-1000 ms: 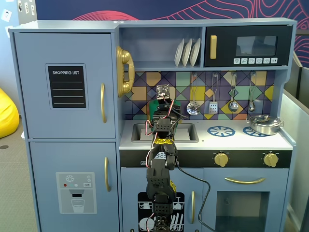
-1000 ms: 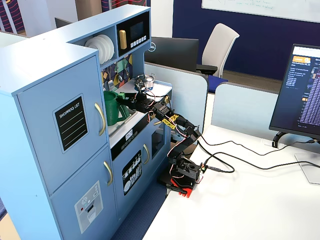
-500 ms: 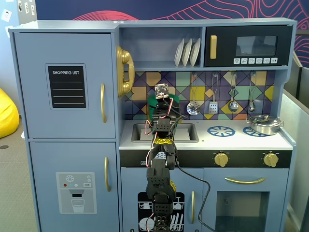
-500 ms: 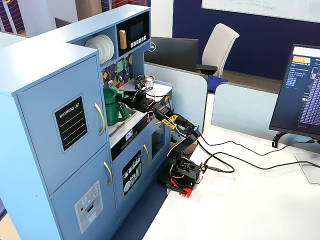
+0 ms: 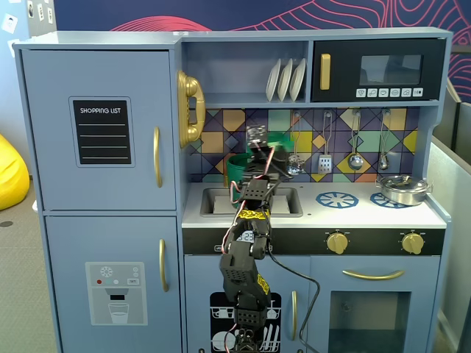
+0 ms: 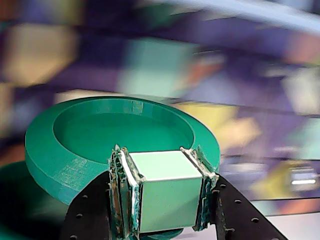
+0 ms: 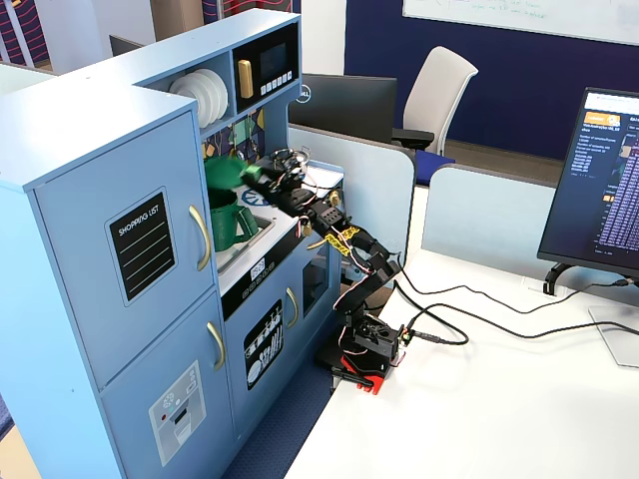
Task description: Take off the lid from the green recipient and place it on the counter
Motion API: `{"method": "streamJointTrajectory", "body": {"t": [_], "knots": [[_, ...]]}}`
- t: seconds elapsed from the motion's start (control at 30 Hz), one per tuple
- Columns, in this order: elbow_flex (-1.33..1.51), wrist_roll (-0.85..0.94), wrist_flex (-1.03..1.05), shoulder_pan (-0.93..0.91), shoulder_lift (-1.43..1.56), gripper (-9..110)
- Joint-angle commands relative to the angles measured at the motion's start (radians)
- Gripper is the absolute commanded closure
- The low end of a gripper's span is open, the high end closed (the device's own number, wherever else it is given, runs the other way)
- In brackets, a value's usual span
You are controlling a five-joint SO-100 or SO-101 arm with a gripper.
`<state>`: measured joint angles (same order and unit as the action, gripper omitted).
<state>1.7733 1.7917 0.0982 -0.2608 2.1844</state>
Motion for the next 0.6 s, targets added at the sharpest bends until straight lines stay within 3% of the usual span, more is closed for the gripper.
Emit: {"method": "streamJointTrajectory", "body": {"t": [0.0,0.37,0.57], "knots": [[-0.083,-0.023,-0.017,-0.14,0.031,101],[0.051,-0.061,-0.025,-0.328,-0.005,101],[0.209,-0.074,-0.225,-0.354,-0.054,101]]}}
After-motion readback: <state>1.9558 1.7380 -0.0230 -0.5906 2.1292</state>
